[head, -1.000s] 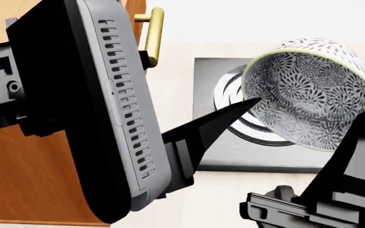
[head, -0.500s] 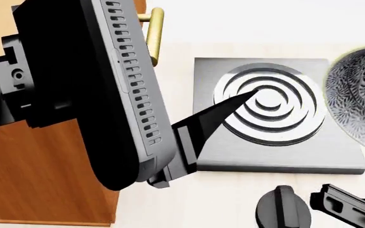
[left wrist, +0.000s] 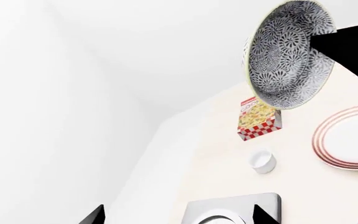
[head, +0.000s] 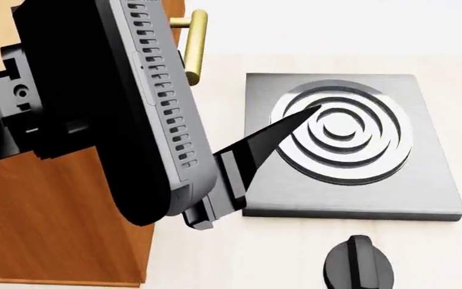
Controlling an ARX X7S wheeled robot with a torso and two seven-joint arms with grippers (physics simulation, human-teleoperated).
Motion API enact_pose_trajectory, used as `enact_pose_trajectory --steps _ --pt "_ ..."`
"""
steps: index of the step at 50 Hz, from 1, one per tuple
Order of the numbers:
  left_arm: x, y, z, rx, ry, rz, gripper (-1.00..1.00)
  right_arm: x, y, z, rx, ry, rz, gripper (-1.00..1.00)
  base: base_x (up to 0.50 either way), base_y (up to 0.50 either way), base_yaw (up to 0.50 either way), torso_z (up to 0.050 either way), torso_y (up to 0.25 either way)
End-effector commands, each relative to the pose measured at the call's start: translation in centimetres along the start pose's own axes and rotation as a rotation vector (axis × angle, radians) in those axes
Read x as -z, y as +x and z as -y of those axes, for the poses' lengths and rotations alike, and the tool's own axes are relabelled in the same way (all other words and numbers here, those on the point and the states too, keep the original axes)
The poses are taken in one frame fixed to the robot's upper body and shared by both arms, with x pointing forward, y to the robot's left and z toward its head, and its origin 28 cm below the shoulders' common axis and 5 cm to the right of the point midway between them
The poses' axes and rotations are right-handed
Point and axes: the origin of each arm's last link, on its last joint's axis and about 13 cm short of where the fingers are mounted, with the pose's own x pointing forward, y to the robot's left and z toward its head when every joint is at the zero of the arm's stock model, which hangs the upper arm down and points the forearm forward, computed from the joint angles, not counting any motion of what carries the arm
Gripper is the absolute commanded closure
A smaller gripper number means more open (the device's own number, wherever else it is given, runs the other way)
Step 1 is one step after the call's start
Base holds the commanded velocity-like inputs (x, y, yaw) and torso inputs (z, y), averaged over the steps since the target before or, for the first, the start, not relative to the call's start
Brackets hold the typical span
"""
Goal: Pick the akita bowl on the wooden cabinet and place it on the plate.
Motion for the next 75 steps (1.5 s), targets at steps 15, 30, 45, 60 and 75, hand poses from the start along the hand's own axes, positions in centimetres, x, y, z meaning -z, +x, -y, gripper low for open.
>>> enact_pose_trajectory --steps 15,30,45,60,75 --pt "0.6 -0.5 0.1 -0.026 -0.018 0.008 -1.00 -0.2 2.6 1.7 0.058 0.066 -0.055 1.00 0.00 0.00 0.00 0.000 0.001" --pt "1.1 -0.4 0.2 -0.028 -0.032 0.008 -1.00 0.1 3.1 3.0 -0.011 0.495 -0.202 1.00 0.00 0.00 0.00 0.000 0.000" --pt "1.5 -0.6 0.3 -0.035 -0.042 0.007 -1.00 0.9 3.6 4.5 0.048 0.587 -0.221 1.00 0.00 0.00 0.00 0.000 0.001" --pt "1.8 -0.8 0.3 -0.046 -0.050 0.008 -1.00 1.4 4.9 5.8 0.147 0.599 -0.213 1.00 0.00 0.00 0.00 0.001 0.000" --pt "2.1 -1.0 0.5 -0.055 -0.059 0.011 -1.00 1.4 5.0 6.4 0.349 0.703 -0.229 1.00 0.00 0.00 0.00 0.000 0.001"
